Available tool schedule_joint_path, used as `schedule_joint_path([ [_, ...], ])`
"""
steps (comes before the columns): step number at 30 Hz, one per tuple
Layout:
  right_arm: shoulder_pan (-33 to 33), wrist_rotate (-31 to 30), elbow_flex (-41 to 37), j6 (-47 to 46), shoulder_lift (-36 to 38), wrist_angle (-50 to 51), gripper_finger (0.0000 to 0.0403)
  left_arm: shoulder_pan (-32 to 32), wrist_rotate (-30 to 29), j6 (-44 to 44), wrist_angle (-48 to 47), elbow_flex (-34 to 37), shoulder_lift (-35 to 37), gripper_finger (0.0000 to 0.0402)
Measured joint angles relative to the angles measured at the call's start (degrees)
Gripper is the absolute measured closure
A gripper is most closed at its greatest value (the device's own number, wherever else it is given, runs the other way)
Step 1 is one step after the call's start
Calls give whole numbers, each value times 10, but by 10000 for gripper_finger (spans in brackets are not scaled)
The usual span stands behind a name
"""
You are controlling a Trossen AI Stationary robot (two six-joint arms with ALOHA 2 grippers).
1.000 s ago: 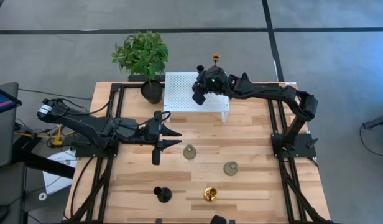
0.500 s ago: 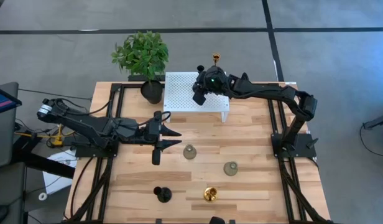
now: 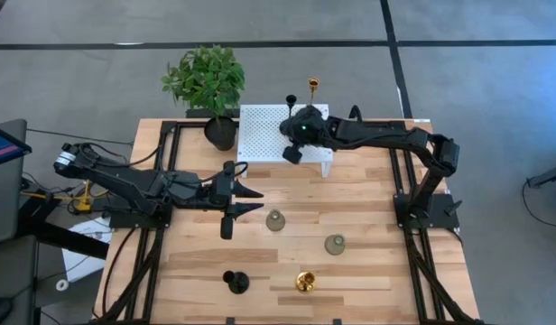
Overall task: Pick & Place candle stick holders
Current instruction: Put the top black candle holder on the shelf
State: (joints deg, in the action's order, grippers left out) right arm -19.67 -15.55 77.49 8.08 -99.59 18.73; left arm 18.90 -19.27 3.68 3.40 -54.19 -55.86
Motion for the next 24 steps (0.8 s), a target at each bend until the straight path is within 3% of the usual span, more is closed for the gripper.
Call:
schedule_joint_path([
  [24, -38, -25, 0, 31, 0, -112, 403, 0, -5, 0, -11, 0, 0, 294],
])
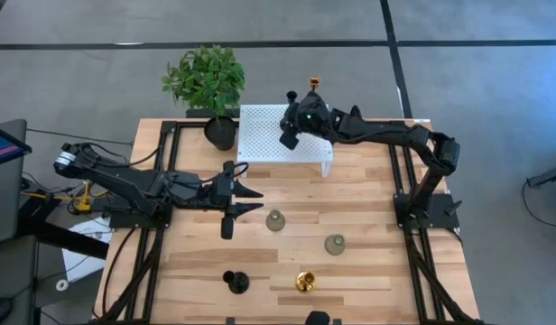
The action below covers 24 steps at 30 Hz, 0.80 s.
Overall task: Pick & Place candle stick holders
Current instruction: Put the top black candle holder on the shelf
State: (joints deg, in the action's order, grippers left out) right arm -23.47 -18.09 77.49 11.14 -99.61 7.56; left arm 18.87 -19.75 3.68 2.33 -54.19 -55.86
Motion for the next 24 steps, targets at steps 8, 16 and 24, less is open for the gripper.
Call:
schedule_joint_path([
  [8, 1, 23, 0, 0, 0, -1, 403, 0, -2, 0, -2, 0, 0, 294],
  [16, 43, 77, 12, -10, 6, 70, 403, 0, -1, 0, -3, 0, 0, 294],
  [24, 94, 75, 72, -23, 10, 308, 403, 0, -1, 2, -5, 0, 0, 294],
])
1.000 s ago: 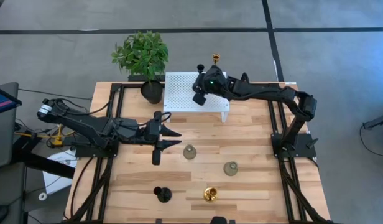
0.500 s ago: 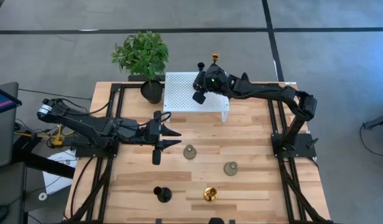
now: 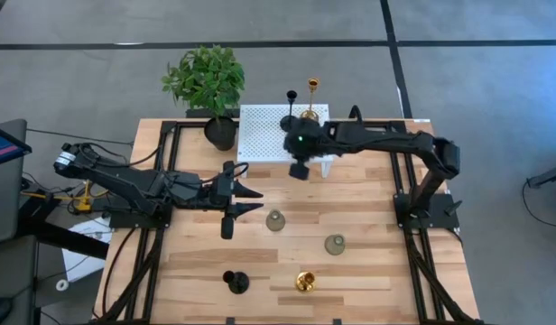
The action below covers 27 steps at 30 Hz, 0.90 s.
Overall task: Pick & Place candle stick holders
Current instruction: Put the top black candle holder on the shelf
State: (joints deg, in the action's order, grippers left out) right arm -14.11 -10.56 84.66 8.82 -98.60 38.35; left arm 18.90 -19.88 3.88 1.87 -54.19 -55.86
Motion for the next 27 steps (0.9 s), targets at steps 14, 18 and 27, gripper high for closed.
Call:
schedule_joint_path([
  [14, 42, -92, -69, -93, 205, 139, 403, 0, 0, 0, -35, 0, 0, 294],
  [18, 51, -82, -147, -132, 276, 84, 403, 0, 0, 0, -35, 0, 0, 294],
  [27, 50, -41, -351, -149, 343, -249, 403, 0, 0, 0, -35, 0, 0, 294],
])
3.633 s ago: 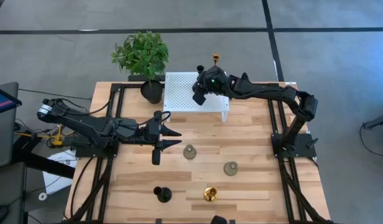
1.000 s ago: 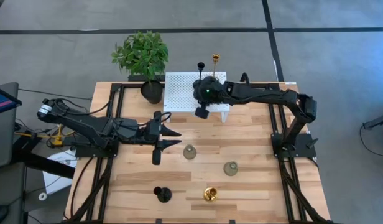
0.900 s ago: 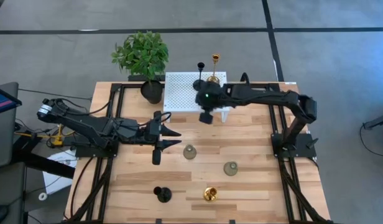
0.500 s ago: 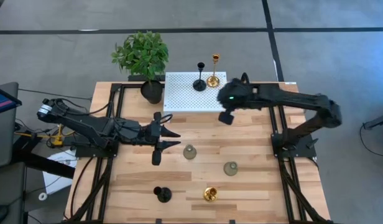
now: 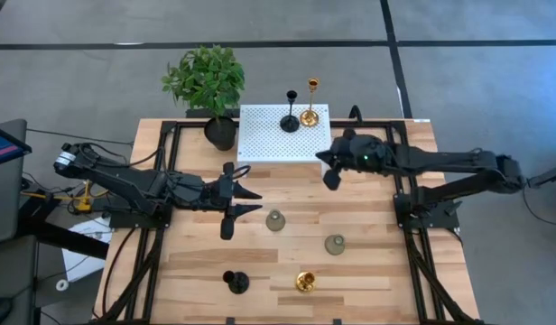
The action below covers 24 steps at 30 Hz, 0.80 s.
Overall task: Pick & Place candle stick holders
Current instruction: Put the top black candle holder on the shelf
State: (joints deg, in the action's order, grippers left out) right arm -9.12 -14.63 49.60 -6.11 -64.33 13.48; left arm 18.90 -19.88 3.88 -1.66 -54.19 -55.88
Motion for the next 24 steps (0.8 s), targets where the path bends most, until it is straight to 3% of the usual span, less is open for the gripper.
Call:
schedule_joint_path([
  [4, -38, -2, -15, -2, -41, -56, 403, 0, 0, 0, 0, 0, 0, 294],
  [8, -71, 35, 2, 0, -97, -97, 403, 0, 0, 0, 0, 0, 0, 294],
  [24, -147, 71, 98, 46, -252, -107, 403, 0, -16, -2, 0, 0, 0, 294],
])
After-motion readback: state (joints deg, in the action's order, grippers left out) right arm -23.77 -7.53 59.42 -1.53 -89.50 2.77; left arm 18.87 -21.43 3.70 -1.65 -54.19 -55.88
